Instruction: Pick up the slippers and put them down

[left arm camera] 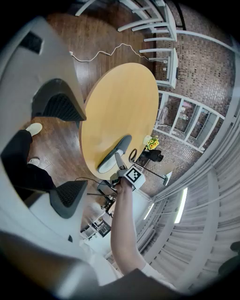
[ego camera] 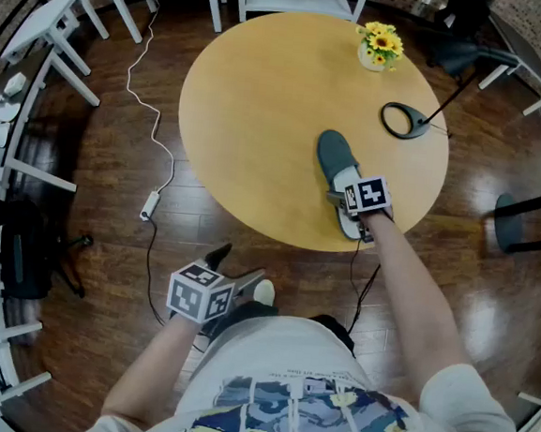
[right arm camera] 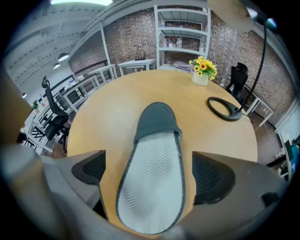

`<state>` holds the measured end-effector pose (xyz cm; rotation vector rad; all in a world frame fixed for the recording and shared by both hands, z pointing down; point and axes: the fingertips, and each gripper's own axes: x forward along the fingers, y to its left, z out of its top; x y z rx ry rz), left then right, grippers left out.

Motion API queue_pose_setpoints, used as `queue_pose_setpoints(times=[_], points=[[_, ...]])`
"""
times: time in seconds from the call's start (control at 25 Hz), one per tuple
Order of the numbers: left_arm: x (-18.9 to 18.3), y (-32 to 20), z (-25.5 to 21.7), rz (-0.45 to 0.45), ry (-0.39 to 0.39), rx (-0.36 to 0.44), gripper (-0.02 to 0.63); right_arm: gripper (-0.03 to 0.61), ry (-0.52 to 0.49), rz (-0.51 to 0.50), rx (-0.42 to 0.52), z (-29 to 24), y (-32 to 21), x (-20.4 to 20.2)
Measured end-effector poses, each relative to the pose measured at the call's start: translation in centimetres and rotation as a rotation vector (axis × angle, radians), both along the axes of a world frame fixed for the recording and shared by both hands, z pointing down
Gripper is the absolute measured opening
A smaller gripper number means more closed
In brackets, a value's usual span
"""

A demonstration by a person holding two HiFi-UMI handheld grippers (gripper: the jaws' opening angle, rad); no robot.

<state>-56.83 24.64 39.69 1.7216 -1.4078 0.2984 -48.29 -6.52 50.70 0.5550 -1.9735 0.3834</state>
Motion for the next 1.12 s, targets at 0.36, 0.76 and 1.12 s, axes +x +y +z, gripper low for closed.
queue_pose_setpoints(times=[0.36,0.76,1.12], points=[[-0.7,-1.2,1.8,0.035,0.013,-0.027,0.373,0.567,0.144,-0.070,-0.069,5.5,-2.2,-0.4],[5.2,-5.4,1.0,0.270,0.029,0.051,0.373,0.535,-0.043,0.038,0.009,-4.6,1.1,5.6],[22.9,-11.9,-0.7,0.587,-0.016,0.057,0.373,0.535,-0.110,0.401,0.085,-10.8,-0.5,33.4]])
